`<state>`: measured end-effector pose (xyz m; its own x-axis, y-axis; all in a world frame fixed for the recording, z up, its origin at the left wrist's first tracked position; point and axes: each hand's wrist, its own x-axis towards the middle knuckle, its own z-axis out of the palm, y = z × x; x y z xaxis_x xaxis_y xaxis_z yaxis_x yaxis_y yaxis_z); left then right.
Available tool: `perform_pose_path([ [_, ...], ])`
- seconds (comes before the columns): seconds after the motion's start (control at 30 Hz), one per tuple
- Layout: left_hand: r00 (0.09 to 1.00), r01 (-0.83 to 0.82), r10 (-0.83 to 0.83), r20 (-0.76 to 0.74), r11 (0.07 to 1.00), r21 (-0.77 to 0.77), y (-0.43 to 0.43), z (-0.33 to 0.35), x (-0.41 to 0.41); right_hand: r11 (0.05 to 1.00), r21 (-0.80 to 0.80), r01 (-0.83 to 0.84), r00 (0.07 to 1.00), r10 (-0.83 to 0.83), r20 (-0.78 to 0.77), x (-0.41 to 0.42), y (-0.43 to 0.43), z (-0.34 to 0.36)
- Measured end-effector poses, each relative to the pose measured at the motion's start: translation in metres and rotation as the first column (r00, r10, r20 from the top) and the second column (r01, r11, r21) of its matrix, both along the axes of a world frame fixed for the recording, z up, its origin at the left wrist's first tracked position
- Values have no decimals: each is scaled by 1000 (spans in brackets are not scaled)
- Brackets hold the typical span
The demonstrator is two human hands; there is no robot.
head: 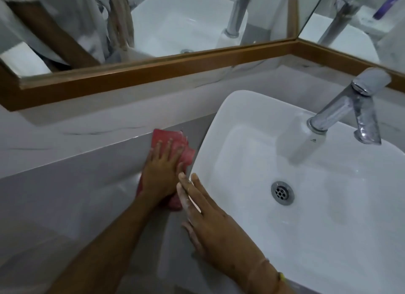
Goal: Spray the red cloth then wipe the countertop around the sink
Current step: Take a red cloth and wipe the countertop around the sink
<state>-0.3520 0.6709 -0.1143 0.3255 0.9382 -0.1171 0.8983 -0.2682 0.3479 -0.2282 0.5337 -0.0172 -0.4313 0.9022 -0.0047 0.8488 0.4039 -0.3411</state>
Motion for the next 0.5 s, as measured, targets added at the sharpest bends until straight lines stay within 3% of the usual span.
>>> perform_pose_path([
  [0.07,981,-4,13,192,999,-47,-40,-1,8,997,-76,1,999,-5,-52,2,-2,1],
  [0.1,974,20,-22,226,1000,12,-71,-3,0,998,-62,4,999,-7,-47,3,-3,1],
  [0.13,978,84,-99,185,993,85,-98,-6,-13,999,-40,5,999,-6,-31,3,-2,0],
  [0.2,963,258,-262,59,964,56,-124,-16,-50,1000,-12,3,1000,-3,-7,3,-1,-4],
  [0.23,965,260,-262,21,963,74,-119,-22,-67,1000,-10,4,1000,-4,-5,4,-1,-5],
  [0.33,990,113,-108,-93,992,60,-69,-20,-85,1000,-8,-2,1000,2,23,2,-1,-7],
  [0.43,988,-73,85,-128,993,95,-14,-14,-50,1000,10,8,1000,-8,27,0,1,-5],
  [0.5,976,-33,50,-211,996,82,-2,-11,-15,1000,-19,0,1000,1,4,0,2,-4],
])
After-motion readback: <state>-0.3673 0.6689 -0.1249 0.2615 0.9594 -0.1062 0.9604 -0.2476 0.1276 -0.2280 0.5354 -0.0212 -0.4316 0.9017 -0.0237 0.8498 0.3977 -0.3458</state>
